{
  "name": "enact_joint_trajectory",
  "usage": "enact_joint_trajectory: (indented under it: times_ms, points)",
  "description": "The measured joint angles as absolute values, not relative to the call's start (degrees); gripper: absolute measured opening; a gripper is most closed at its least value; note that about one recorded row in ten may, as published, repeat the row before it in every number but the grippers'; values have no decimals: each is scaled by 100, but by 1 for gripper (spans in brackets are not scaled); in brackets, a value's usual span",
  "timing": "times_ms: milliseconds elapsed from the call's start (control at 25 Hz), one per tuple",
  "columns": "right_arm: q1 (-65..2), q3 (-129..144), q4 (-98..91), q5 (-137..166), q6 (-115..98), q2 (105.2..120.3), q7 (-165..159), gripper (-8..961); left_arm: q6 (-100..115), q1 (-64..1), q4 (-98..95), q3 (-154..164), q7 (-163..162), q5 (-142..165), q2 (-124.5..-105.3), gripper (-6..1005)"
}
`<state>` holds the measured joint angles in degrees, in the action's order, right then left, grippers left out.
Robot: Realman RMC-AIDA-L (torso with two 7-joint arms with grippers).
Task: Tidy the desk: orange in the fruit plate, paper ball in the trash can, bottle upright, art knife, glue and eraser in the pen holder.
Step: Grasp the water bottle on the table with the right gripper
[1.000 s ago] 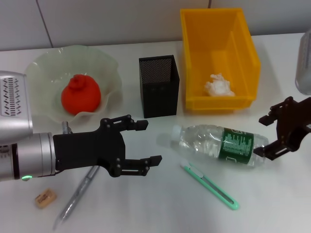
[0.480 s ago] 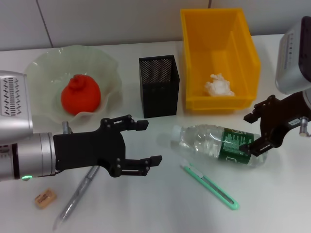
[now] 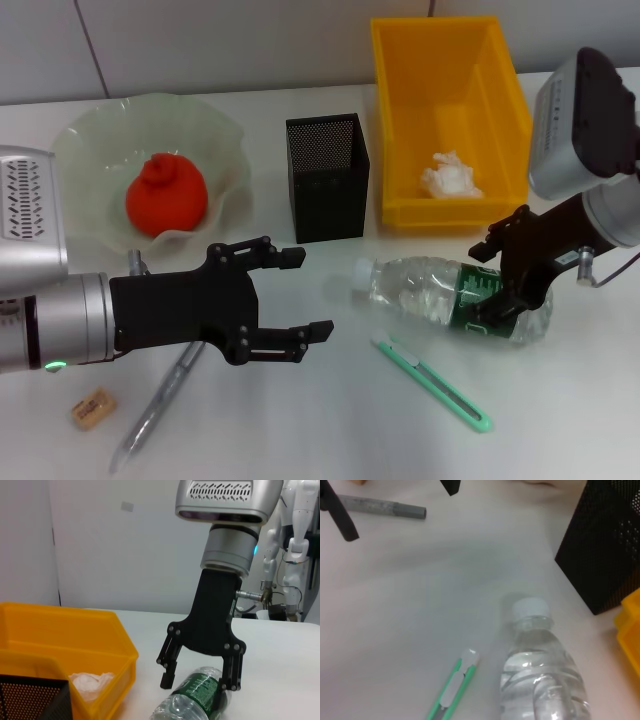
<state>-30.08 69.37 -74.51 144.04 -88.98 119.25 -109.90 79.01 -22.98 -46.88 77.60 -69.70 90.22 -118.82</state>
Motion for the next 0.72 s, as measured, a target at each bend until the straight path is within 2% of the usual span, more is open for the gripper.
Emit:
enact_joint_trajectory:
  times_ms: [720]
  points:
    - [-3119, 7099, -6781, 14426, -8517, 11927, -10977, 784, 7892, -2332, -4686, 7760, -6969, 9028, -11876, 851]
